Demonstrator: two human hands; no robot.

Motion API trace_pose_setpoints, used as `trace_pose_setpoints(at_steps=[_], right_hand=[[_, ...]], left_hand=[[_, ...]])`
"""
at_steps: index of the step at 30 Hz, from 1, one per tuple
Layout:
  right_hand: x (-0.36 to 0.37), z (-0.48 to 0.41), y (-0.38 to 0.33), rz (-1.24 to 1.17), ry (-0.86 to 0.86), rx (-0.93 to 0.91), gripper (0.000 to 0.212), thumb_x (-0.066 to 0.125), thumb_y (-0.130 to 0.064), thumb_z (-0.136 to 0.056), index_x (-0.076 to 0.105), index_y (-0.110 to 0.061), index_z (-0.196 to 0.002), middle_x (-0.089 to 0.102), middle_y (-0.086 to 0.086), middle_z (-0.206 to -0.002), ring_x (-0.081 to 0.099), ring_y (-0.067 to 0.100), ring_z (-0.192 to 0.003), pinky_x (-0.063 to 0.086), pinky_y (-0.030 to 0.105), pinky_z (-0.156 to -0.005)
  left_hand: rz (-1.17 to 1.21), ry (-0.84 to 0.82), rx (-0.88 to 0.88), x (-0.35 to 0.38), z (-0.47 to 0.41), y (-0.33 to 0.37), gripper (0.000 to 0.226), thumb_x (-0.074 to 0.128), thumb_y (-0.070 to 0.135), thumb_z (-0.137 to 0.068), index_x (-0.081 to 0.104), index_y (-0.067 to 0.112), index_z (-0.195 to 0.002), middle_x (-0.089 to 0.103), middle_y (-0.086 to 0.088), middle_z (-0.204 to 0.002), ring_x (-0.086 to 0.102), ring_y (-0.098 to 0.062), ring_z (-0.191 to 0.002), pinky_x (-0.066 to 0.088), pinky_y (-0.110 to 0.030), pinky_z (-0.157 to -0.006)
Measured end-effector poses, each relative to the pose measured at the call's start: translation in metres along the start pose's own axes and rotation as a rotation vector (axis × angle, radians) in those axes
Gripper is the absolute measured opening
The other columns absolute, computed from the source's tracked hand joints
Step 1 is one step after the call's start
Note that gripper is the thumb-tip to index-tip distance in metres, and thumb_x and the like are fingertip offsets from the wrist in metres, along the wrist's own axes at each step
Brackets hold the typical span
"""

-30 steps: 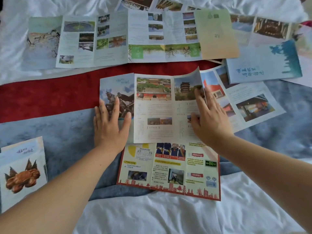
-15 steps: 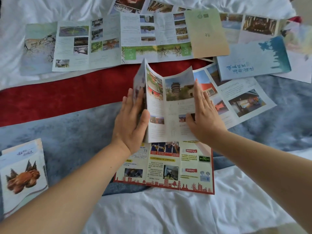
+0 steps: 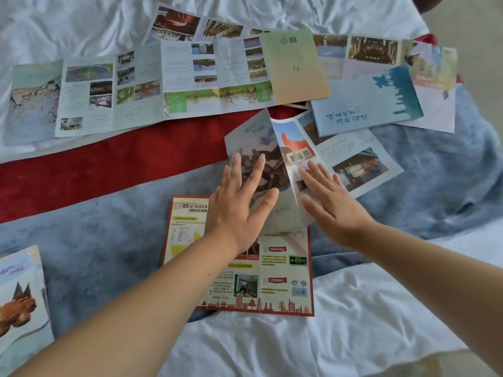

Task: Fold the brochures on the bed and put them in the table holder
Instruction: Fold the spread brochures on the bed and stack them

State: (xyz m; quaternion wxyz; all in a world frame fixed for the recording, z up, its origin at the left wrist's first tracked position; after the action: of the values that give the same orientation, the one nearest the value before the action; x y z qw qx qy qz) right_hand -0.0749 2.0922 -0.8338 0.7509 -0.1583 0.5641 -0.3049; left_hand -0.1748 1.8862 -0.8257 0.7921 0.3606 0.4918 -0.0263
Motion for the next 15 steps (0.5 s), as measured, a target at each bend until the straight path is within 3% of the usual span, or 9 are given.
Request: trace_pose_setpoints(at_steps=[3, 7, 15], right_hand=[[-0.005, 0.006, 0.022, 0.051, -0.005, 0.052, 0.067, 0.021, -0.052, -0.101, 0.01, -0.034, -0.164, -0.008, -0.004, -0.172, -0.017, 0.011, -0.157, -0.014, 0.031, -0.125], [-0.009, 0.008, 0.043, 0.173, 0.097, 0.153, 0.063, 0.035, -0.033, -0.108, 0.011, -0.027, -0.165, -0.006, 0.005, -0.173, -0.016, 0.018, -0.157, -0.017, 0.029, -0.122], [-0.018, -0.003, 0.058, 0.274, 0.117, 0.3, 0.076, 0.012, -0.07, -0.099, 0.001, -0.033, -0.165, -0.011, 0.001, -0.172, -0.016, 0.021, -0.158, -0.011, 0.04, -0.127]], left_hand=[[-0.034, -0.008, -0.043, 0.013, -0.007, 0.005, 0.069, 0.01, 0.081, -0.089, -0.015, 0.061, -0.15, -0.018, 0.005, -0.17, -0.01, -0.021, -0.157, 0.013, -0.053, -0.125], [-0.093, -0.02, -0.085, 0.024, -0.014, 0.01, 0.071, 0.012, 0.082, -0.09, -0.017, 0.058, -0.15, -0.018, 0.003, -0.17, -0.011, -0.025, -0.157, 0.01, -0.054, -0.126], [-0.08, 0.016, -0.113, 0.032, -0.02, 0.021, 0.074, 0.009, 0.085, -0.087, -0.019, 0.058, -0.15, -0.018, -0.001, -0.17, -0.014, -0.026, -0.156, 0.005, -0.055, -0.126]])
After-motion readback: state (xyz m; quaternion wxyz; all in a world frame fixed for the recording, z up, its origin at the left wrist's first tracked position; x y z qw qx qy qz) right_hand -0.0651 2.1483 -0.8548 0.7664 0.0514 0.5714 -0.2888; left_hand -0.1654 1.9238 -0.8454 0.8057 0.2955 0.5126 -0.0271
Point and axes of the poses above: each hand's wrist, its own z-axis away from the middle knuckle, its own x-axis out of the palm, y = z × x, the point moved 1 cm from there along -z, towards the middle knuckle
